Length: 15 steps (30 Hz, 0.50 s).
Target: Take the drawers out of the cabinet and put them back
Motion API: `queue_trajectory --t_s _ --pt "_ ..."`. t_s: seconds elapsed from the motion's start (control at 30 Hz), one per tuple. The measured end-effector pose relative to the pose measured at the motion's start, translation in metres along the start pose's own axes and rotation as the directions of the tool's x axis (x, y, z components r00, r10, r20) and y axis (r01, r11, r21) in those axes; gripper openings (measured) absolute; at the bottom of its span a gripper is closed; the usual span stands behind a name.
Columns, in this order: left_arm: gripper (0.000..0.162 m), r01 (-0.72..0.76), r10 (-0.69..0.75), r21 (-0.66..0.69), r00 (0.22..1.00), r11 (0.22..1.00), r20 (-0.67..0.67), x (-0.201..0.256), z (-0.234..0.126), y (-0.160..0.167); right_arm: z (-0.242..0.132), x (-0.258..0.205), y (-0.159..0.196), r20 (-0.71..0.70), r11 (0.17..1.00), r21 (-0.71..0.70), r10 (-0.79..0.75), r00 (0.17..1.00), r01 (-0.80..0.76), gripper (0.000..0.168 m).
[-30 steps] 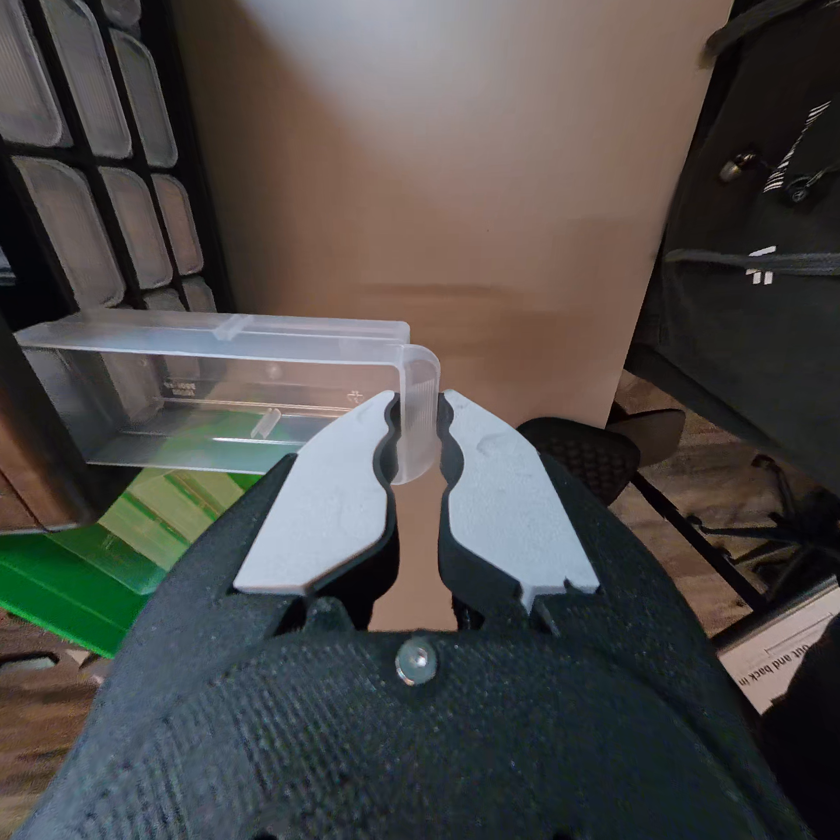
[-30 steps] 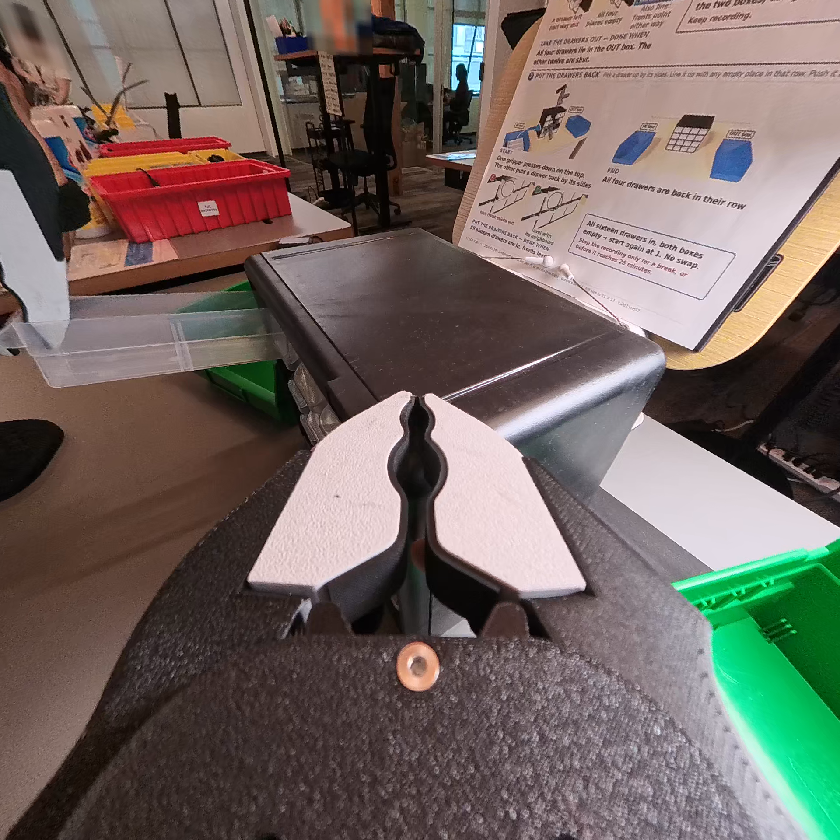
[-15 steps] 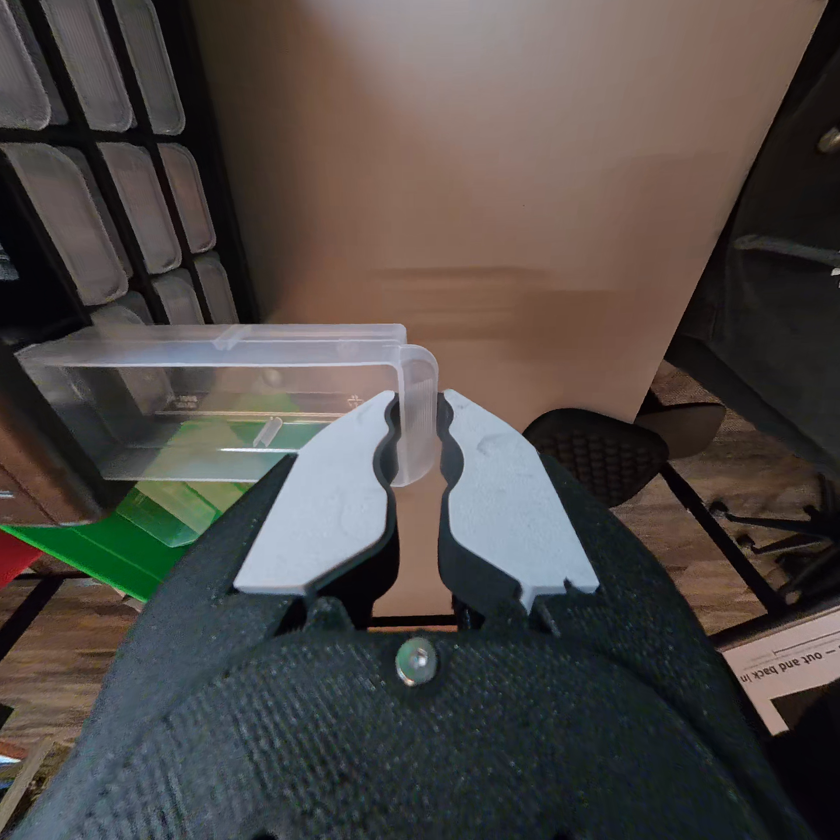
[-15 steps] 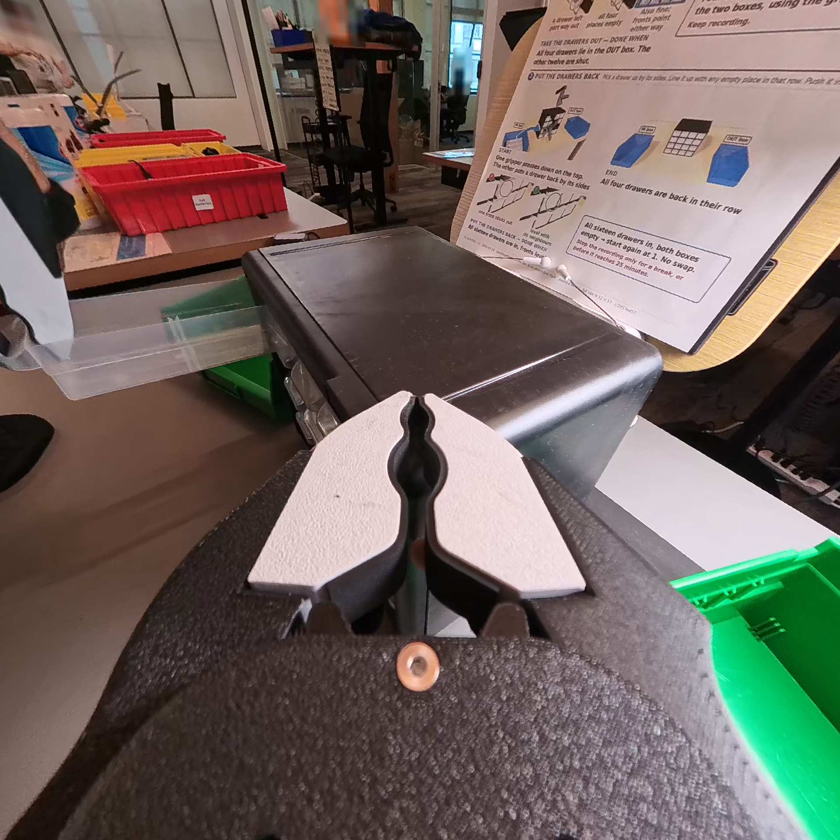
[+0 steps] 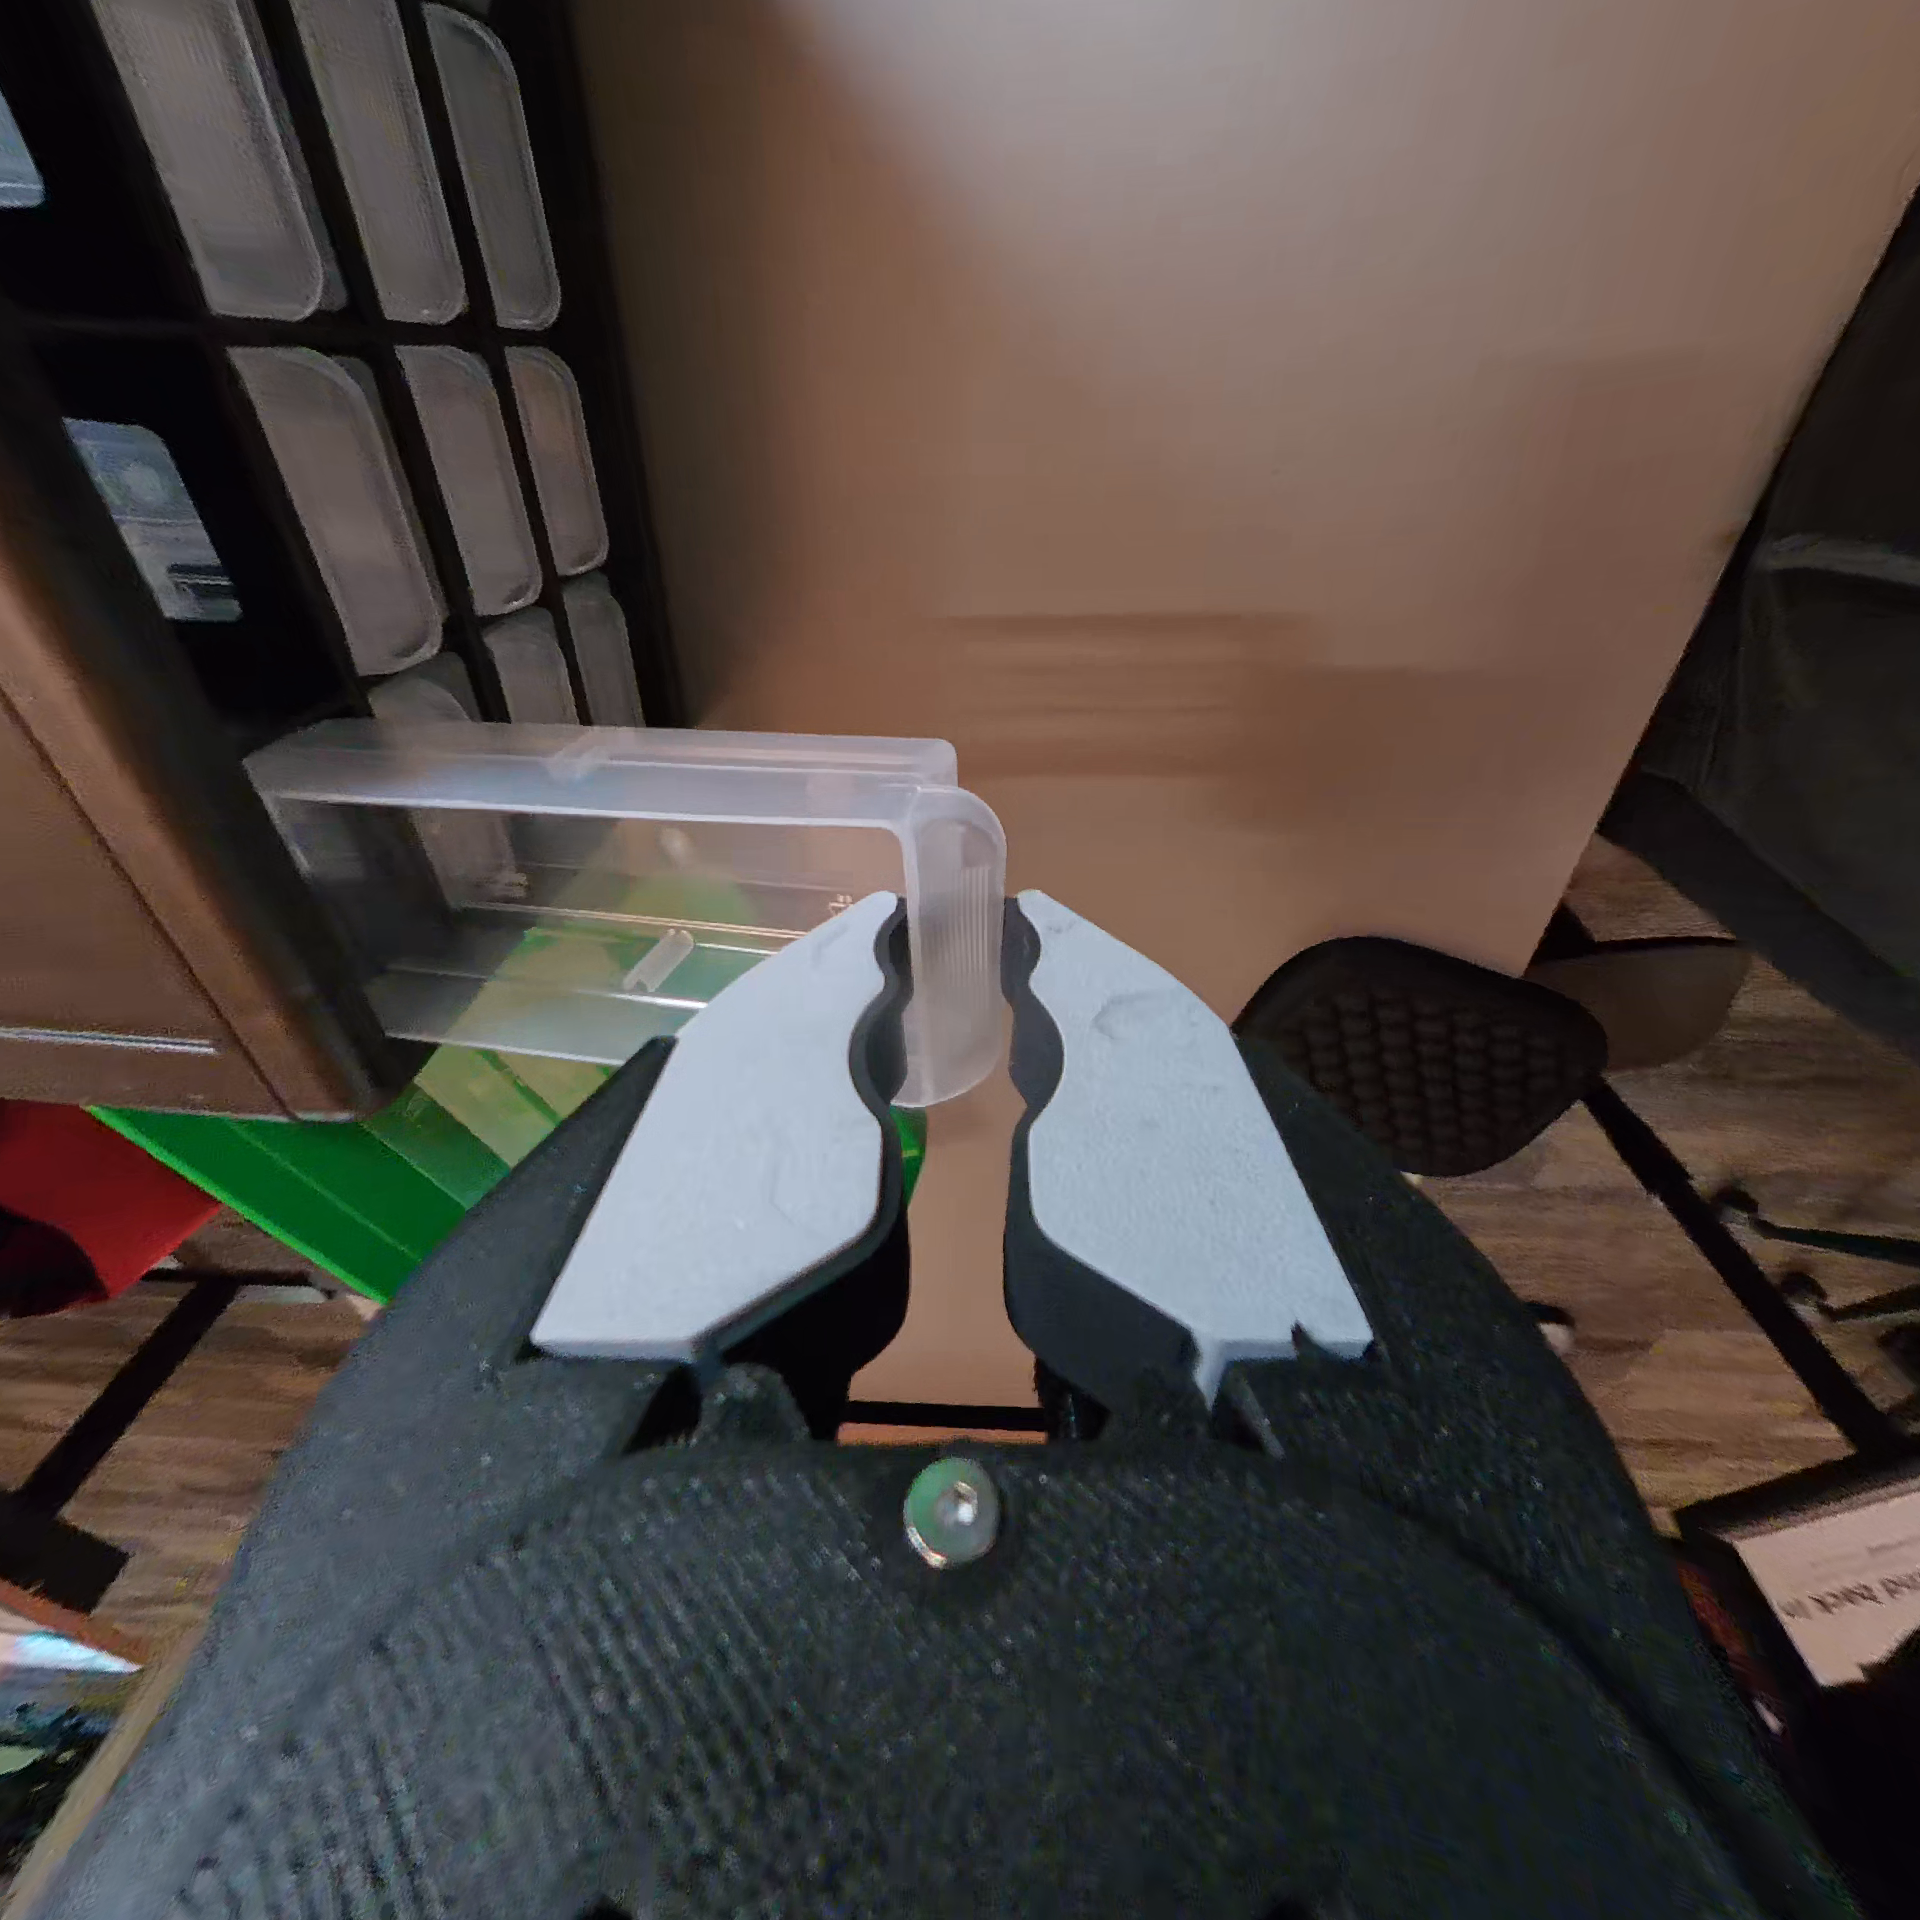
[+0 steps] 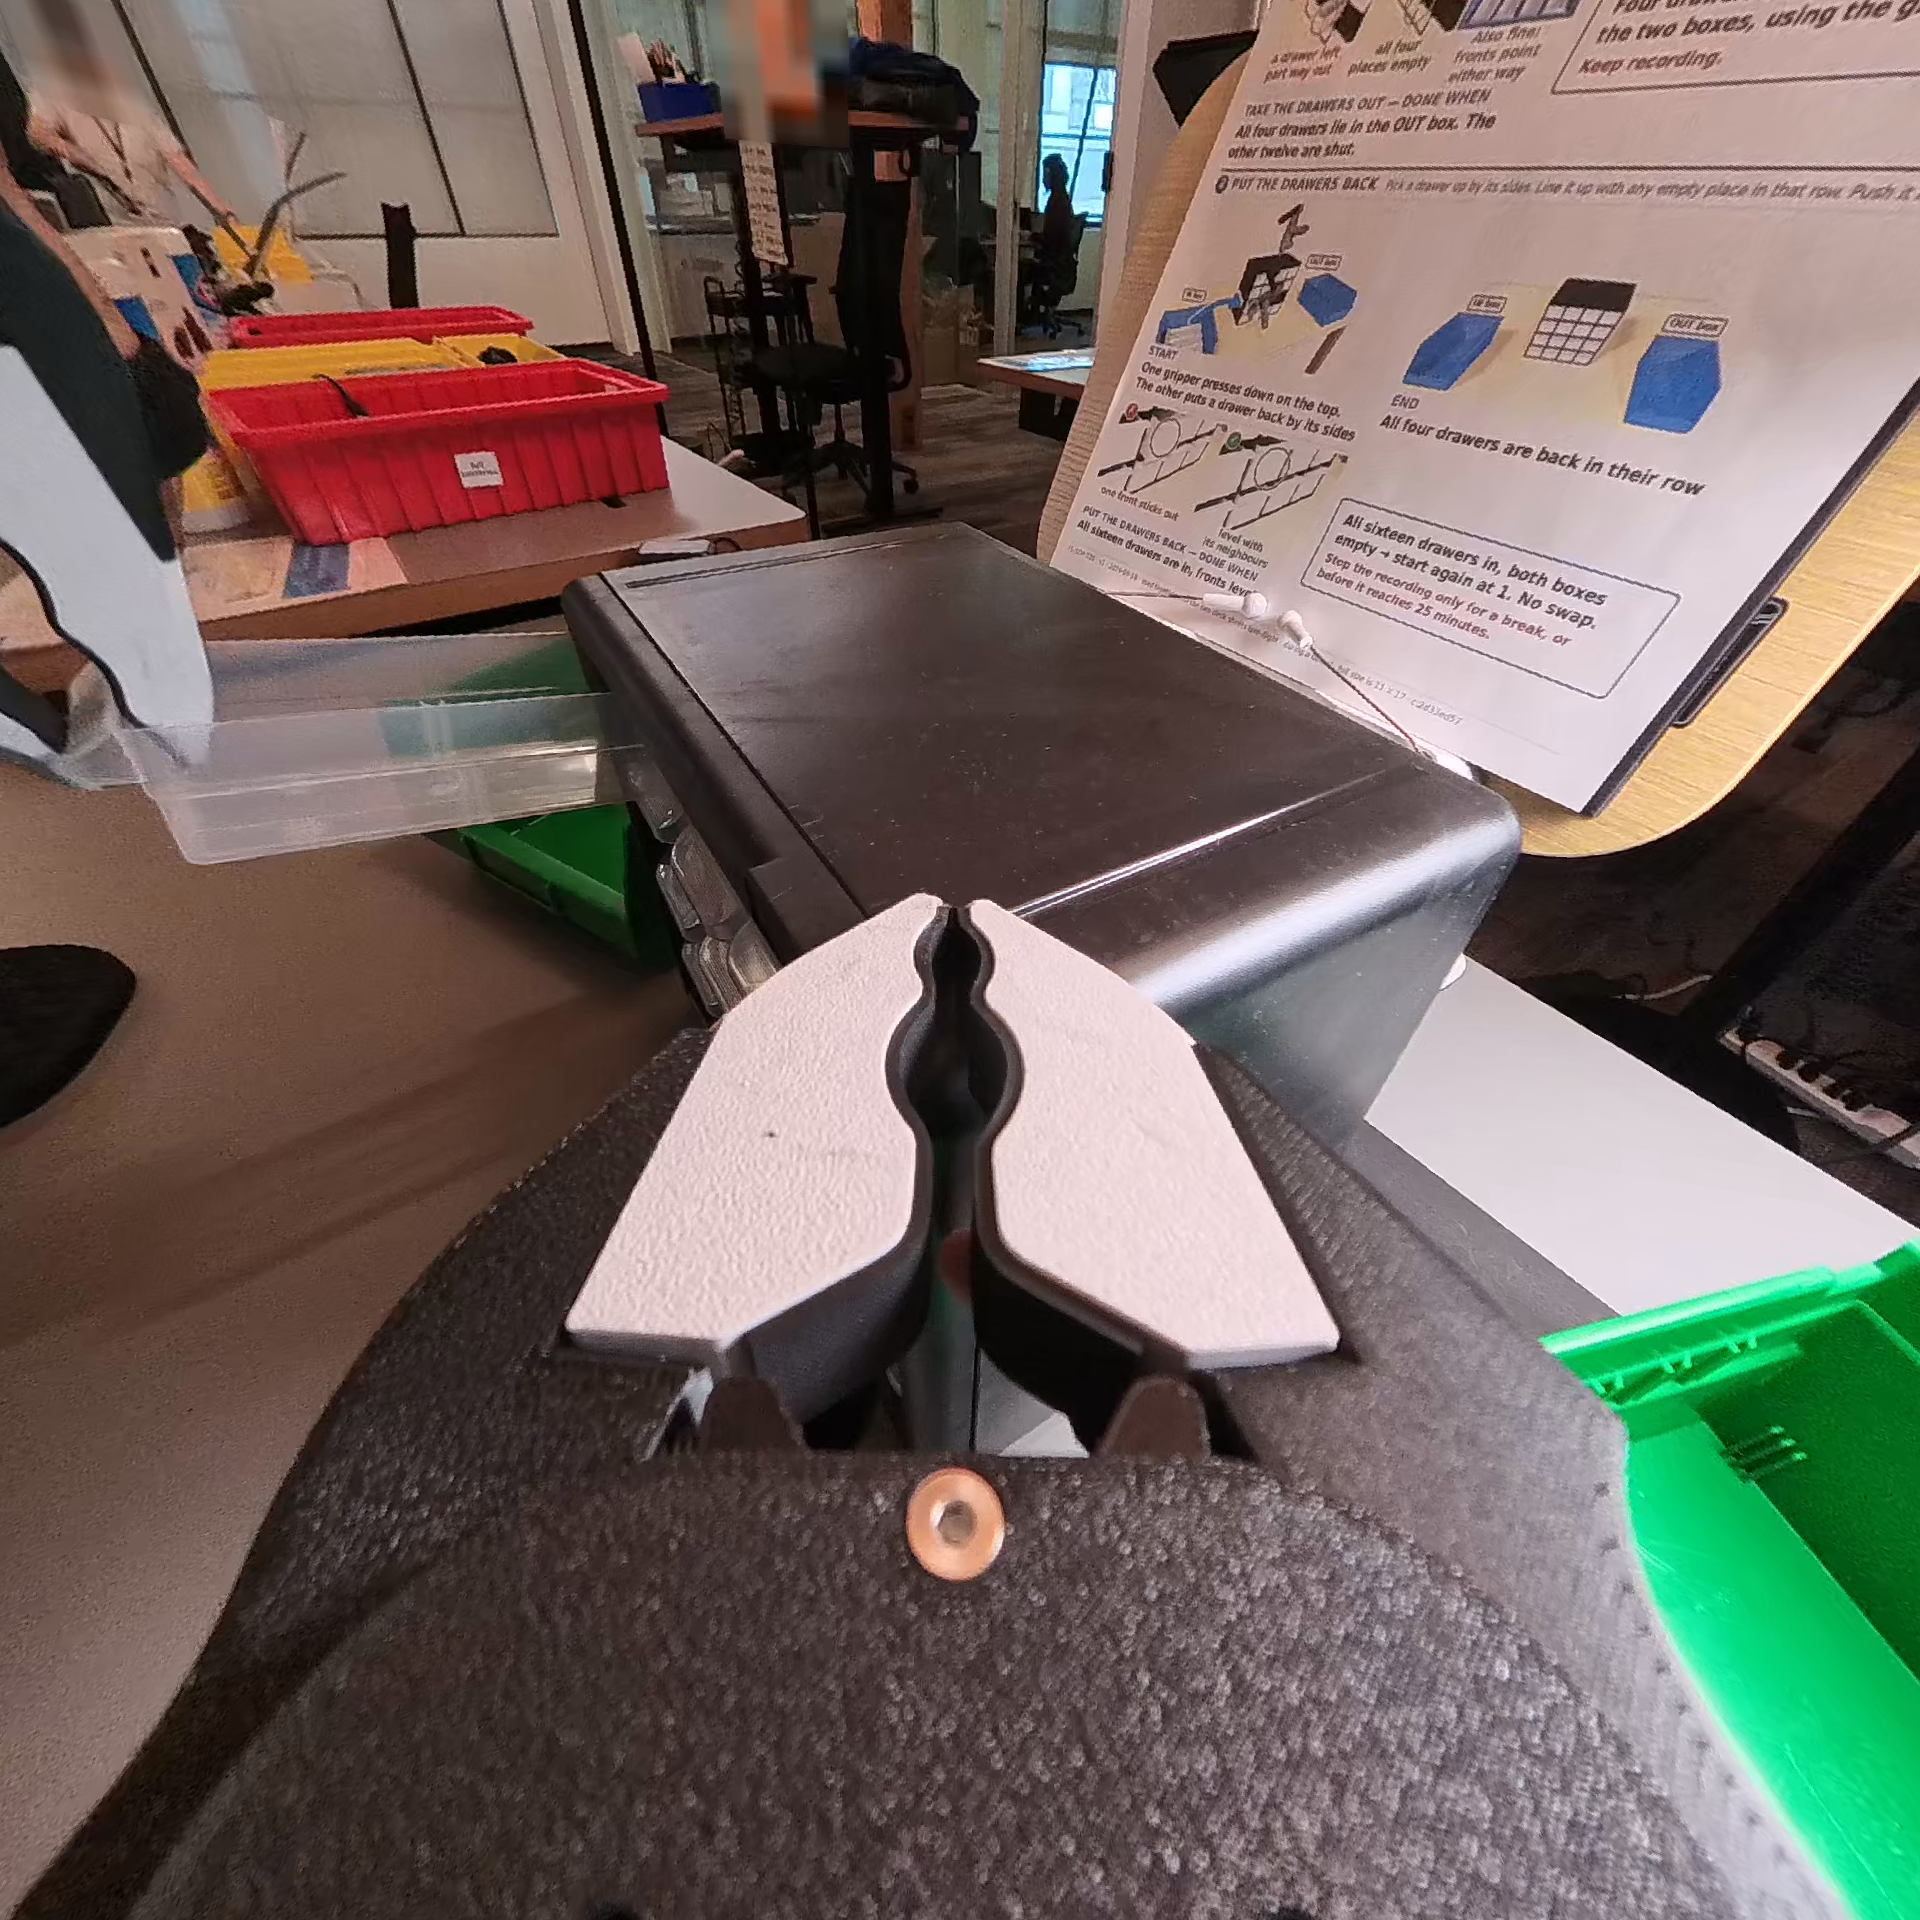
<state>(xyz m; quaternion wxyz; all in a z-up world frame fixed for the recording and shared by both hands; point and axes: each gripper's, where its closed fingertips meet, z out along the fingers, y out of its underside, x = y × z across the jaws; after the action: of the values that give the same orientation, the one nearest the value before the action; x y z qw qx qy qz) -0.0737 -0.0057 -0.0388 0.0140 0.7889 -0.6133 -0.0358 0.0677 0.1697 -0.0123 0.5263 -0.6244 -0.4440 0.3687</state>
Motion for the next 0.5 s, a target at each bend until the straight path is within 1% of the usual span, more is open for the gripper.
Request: queue_trajectory --t_s 0.03,0.13,0.23,0.3,0.33,0.4,0.5 --pt "0.016 -0.013 0.013 -0.007 1.0 1.0 0.019 -0.001 0.004 0.001 0.0 0.0 0.0 0.001 1.0 0.0 -0.001 1.0 0.001 0.0" --pt "0.016 -0.027 0.028 -0.012 0.992 1.0 0.121 -0.012 0.018 0.005 0.0 0.0 0.0 0.002 1.0 0.0 -0.002 1.0 0.002 0.0" --pt "0.017 0.001 -0.017 0.066 0.97 0.998 0.243 -0.038 0.025 0.006 0.0 0.0 0.0 0.003 1.0 0.001 -0.001 1.0 0.001 0.0" --pt "0.018 -0.017 -0.025 0.141 0.956 0.99 0.294 -0.051 0.025 0.002 0.0 0.0 0.0 0.006 1.0 0.003 0.001 1.0 -0.001 0.0" --pt "0.018 -0.023 -0.04 0.173 0.934 0.985 0.354 -0.061 0.023 0.001 0.0 0.0 0.0 0.008 1.0 0.004 0.003 1.0 -0.003 0.0" --pt "0.02 -0.058 -0.037 0.181 0.876 0.982 0.48 -0.083 0.019 0.003 0.0 0.0 0.0 0.008 1.0 0.006 0.004 1.0 -0.004 0.0" --pt "0.021 -0.086 -0.069 0.225 0.796 0.97 0.601 -0.106 0.018 0.006 0.0 0.0 0.0 0.007 1.0 0.006 0.002 1.0 -0.002 0.0"
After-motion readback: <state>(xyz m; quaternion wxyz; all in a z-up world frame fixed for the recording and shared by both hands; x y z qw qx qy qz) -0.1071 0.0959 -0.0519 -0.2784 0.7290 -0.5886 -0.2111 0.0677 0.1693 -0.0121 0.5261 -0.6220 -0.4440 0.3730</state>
